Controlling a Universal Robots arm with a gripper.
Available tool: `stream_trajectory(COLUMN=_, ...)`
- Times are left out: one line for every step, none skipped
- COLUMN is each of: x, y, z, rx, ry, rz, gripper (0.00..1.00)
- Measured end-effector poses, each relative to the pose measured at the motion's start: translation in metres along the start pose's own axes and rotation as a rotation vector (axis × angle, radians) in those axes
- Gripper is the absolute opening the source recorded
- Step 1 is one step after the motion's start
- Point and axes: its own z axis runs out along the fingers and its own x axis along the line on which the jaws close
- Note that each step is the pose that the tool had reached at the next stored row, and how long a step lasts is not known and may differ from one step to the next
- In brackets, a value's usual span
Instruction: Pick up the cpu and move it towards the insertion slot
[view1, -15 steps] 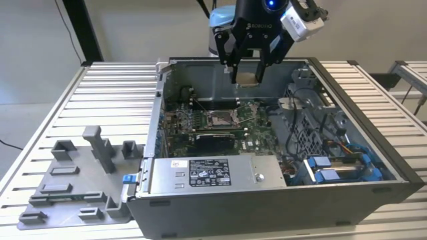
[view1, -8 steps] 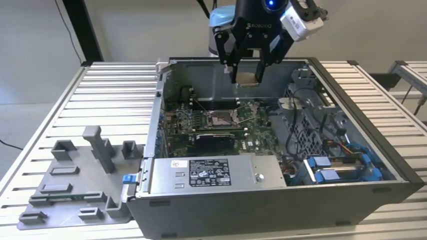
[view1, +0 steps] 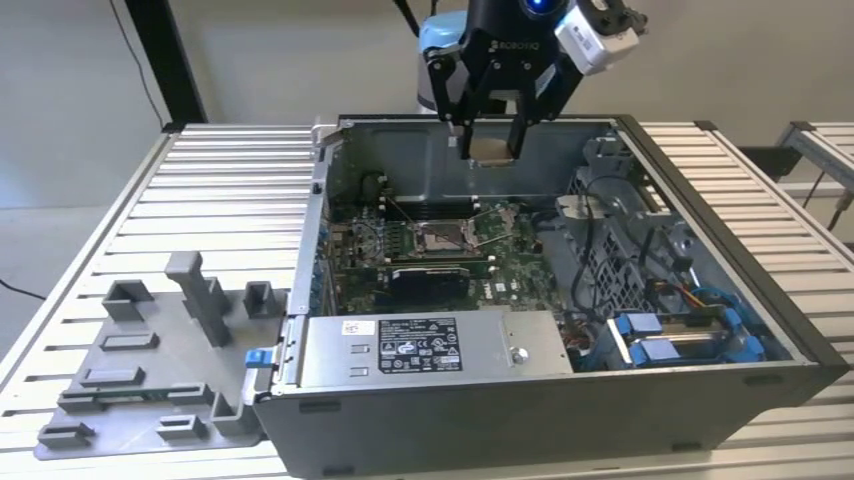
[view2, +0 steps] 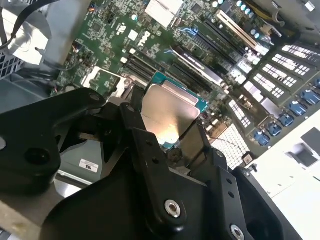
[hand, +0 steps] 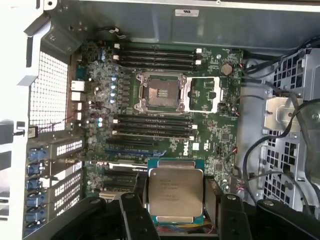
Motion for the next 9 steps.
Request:
stream_trajectory(x=-0.0001, y=0.0022, z=0.0001, rx=0.0000, ry=0.0000, rz=0.000, gripper=0.00)
stream_trajectory(x=-0.0002, y=0.0045, z=0.0002, rx=0.0000, ry=0.0000, rz=0.000, gripper=0.00)
stream_trajectory(x=-0.0004, y=0.0077, z=0.0003, rx=0.0000, ry=0.0000, rz=0.000, gripper=0.00)
stream_trajectory(x=-0.0005, y=0.0107, z=0.0004, rx=0.0001, ry=0.0000, rz=0.000, gripper=0.00)
stream_trajectory(x=-0.0007, y=0.0137, z=0.0005, rx=0.0000, ry=0.0000, rz=0.000, gripper=0.00)
stream_trajectory(x=-0.0008, y=0.0170, z=0.0007, rx=0.0001, ry=0.0000, rz=0.000, gripper=0.00)
stream_trajectory(x=-0.0010, y=0.0204, z=0.0008, rx=0.0000, ry=0.0000, rz=0.000, gripper=0.00)
stream_trajectory(x=-0.0011, y=0.0238, z=0.0009, rx=0.0000, ry=0.0000, rz=0.000, gripper=0.00)
stream_trajectory(x=-0.0013, y=0.0281, z=0.0011, rx=0.0000, ry=0.0000, rz=0.000, gripper=0.00)
